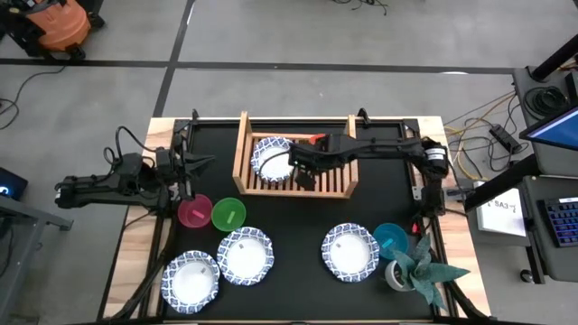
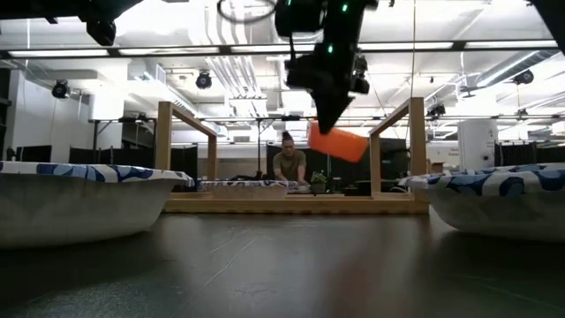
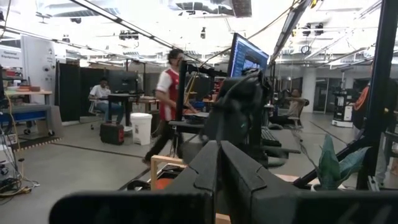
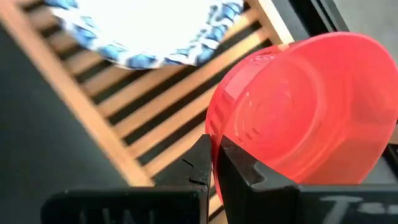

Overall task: Place and stack bowls onto a shelf
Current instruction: Put the small orange bowl on the shelf

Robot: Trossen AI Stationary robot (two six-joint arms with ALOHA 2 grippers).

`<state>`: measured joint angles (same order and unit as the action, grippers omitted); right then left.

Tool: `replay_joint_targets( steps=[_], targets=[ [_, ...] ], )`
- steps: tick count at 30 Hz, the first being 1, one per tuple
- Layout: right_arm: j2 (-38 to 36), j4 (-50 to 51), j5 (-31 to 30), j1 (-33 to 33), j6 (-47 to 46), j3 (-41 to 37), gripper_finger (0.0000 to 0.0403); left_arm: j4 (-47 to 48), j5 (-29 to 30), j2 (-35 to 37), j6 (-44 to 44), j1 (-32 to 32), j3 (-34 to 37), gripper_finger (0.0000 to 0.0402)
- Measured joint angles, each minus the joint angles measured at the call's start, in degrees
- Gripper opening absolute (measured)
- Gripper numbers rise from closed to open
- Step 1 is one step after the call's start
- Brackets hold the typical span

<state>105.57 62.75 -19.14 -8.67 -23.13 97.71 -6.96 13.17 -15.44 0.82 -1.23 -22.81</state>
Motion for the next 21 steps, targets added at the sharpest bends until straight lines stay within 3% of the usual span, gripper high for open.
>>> replay_joint_targets(
  steps=[13,21],
  targets=[
    [10.18,-0.03,2.14,-3.0,4.52,-0.25,0.0013,-0.05,0.0,-0.07,0.0,0.0,0.0,0.0],
    [12.23,-0.1,1.99,-3.16,5.83,-0.28,0.0067,-0.07,0.0,-0.07,0.0,0.0,0.0,0.0]
  ],
)
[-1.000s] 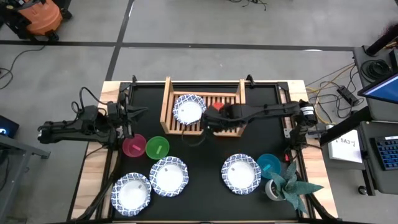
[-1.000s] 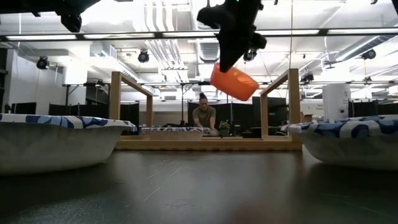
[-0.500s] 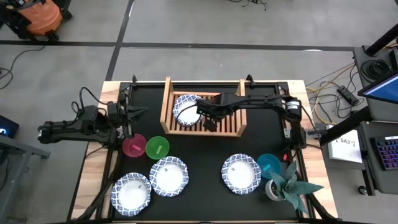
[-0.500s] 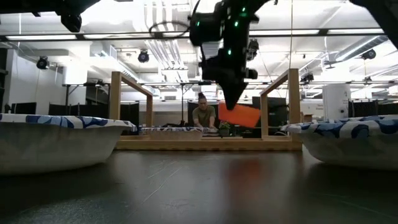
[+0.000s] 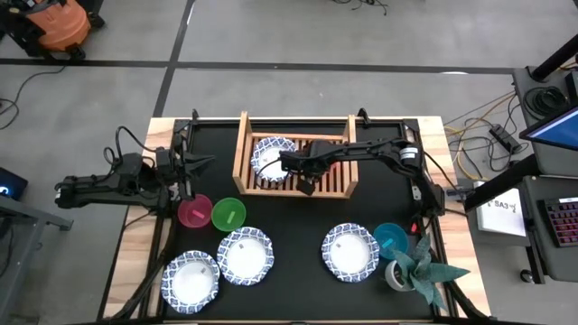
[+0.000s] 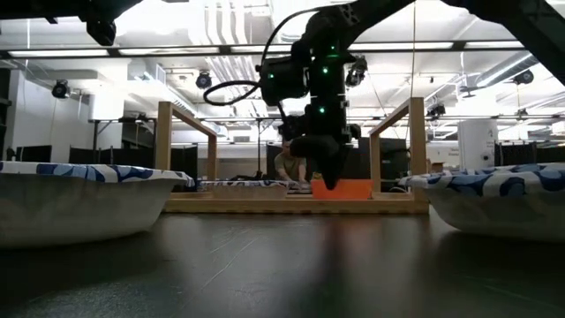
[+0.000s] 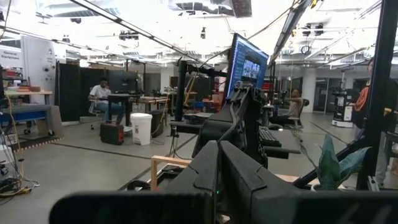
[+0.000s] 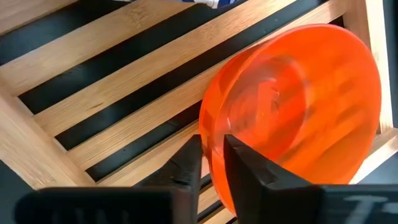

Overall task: Place and stack bowls onto a shelf
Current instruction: Put the small orange bowl on the shelf, then stack the large white bowl on top of the large white bowl on the shelf

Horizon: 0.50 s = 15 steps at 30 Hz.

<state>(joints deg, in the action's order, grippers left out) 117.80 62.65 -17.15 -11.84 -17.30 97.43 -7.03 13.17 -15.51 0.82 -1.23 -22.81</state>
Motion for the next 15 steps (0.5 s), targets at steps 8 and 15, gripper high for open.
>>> replay_joint_targets(
  steps=[8,15],
  targets=[
    [-3.4,0.04,-0.46,-0.03,-0.07,0.0,0.0124,-0.11,0.0,0.0,0.0,0.0,0.0,0.0],
    [-12.69,-0.58,-1.8,4.39,-2.22,-0.71,0.013,-0.34,-0.02,-0.9,-2.65,0.0,0.0,0.0]
  ],
)
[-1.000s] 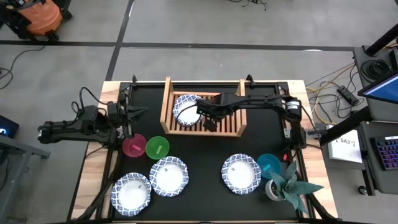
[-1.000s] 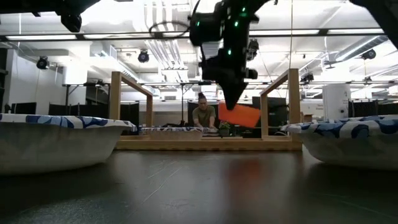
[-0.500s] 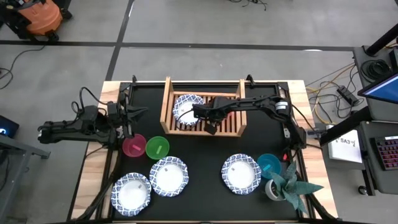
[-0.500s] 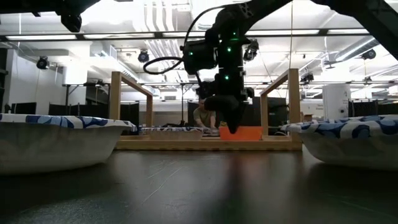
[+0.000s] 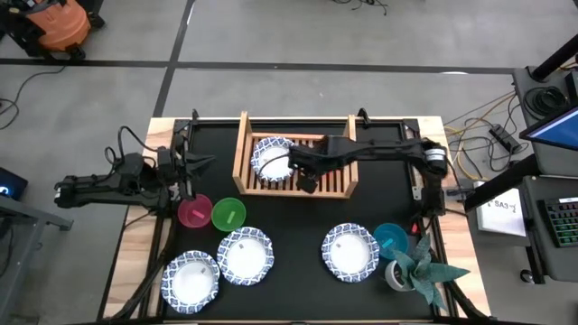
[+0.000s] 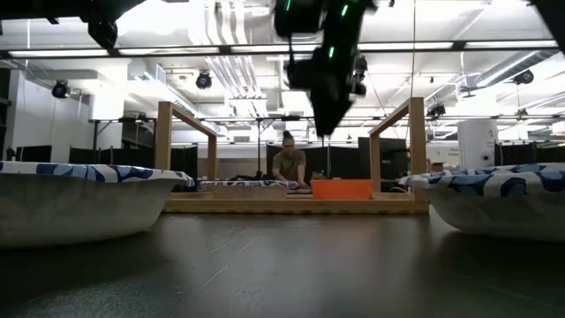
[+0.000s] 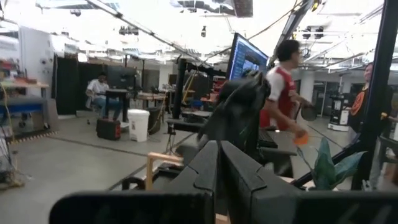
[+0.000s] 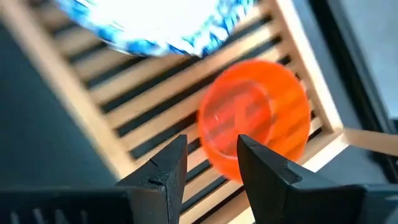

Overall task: Place and stack bowls onto a shelf
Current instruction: Stack the large white bowl on top of the large white bowl on the shelf

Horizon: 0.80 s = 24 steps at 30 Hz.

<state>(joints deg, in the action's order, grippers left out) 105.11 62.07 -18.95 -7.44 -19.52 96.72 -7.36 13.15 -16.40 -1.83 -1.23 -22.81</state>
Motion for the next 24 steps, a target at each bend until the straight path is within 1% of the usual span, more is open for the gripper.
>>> replay_joint_targets(
  steps=[3,7,11,14,15,18,21,24],
  targets=[
    [-4.67,-2.34,-4.49,5.2,-0.25,-2.25,0.0126,-0.1,-0.2,-1.58,-3.28,0.0,-0.02,0.0],
    [-10.99,-9.58,-9.59,14.17,-0.01,-7.48,0.0122,-0.14,-1.16,-4.94,-9.24,0.07,-0.04,0.0],
    [-16.2,-15.36,-13.17,22.5,2.06,-12.61,0.0121,-3.22,-4.44,-9.87,-15.15,1.1,-0.04,0.0],
    [-20.02,-17.49,-14.25,27.45,3.99,-16.23,0.0123,-8.3,-4.76,-14.49,-18.85,2.94,-0.12,0.0],
    [-21.27,-18.5,-14.8,28.91,4.1,-17.55,0.0124,-8.28,-4.75,-15.94,-19.93,3.76,-0.67,0.0],
    [-25.16,-22.21,-17.26,32.17,4.54,-22.24,0.0125,-6.46,-4.74,-21.3,-22.8,6.93,-4.16,0.0],
    [-29.22,-27.44,-18.46,34.09,7.49,-27.77,0.0125,-2.15,-4.3,-27.56,-24.41,11.03,-9.58,0.0],
    [-33.51,-34.12,-18.5,34.8,11.68,-33.33,0.0124,8.18,-2.28,-33.72,-27.55,15.09,-17.2,0.0]
  ],
)
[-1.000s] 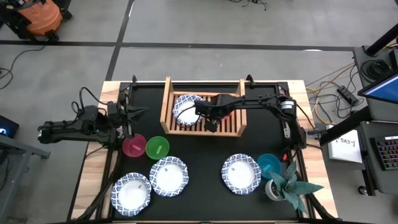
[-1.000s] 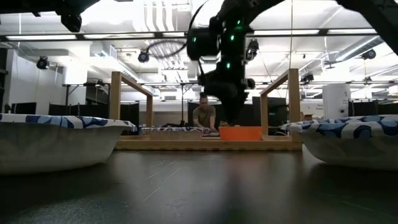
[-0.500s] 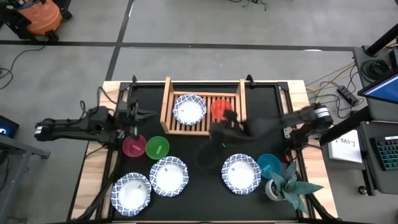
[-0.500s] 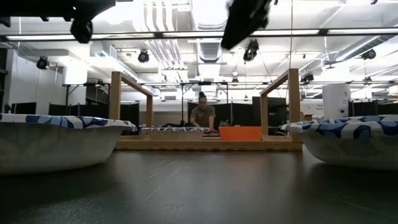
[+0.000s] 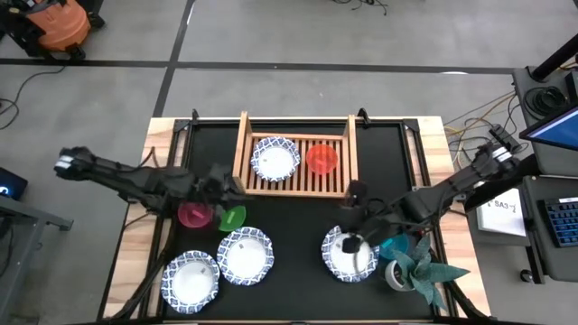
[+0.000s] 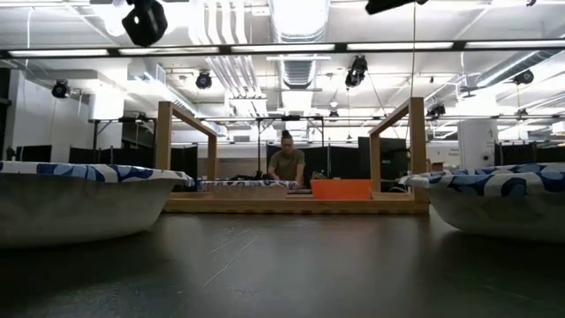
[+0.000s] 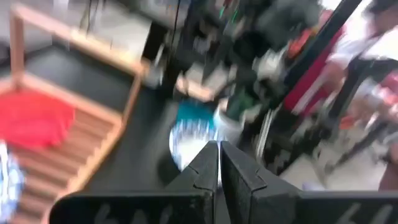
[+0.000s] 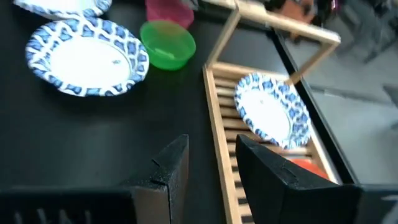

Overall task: Place and stack bowls onto a shelf
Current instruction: Stack the large white bowl on top of the large white bowl on the shelf

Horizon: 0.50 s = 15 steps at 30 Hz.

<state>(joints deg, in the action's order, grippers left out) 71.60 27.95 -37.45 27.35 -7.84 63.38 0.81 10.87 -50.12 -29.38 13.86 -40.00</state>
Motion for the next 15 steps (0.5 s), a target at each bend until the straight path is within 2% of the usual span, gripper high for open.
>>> replay_joint_targets(
  steps=[6,10,15],
  targets=[
    [-9.25,-11.71,1.9,-0.09,8.78,-9.58,0.0115,28.82,4.38,-13.57,-8.5,8.58,-16.94,0.0],
    [-15.87,-17.51,3.8,-0.09,12.62,-14.91,0.0107,36.6,4.17,-22.82,-10.09,15.08,-24.19,0.0],
    [-22.5,-27.53,4.98,-0.11,19.51,-21.4,0.0099,43.68,0.6,-34.13,-14.32,21.63,-30.8,0.0]
  ],
)
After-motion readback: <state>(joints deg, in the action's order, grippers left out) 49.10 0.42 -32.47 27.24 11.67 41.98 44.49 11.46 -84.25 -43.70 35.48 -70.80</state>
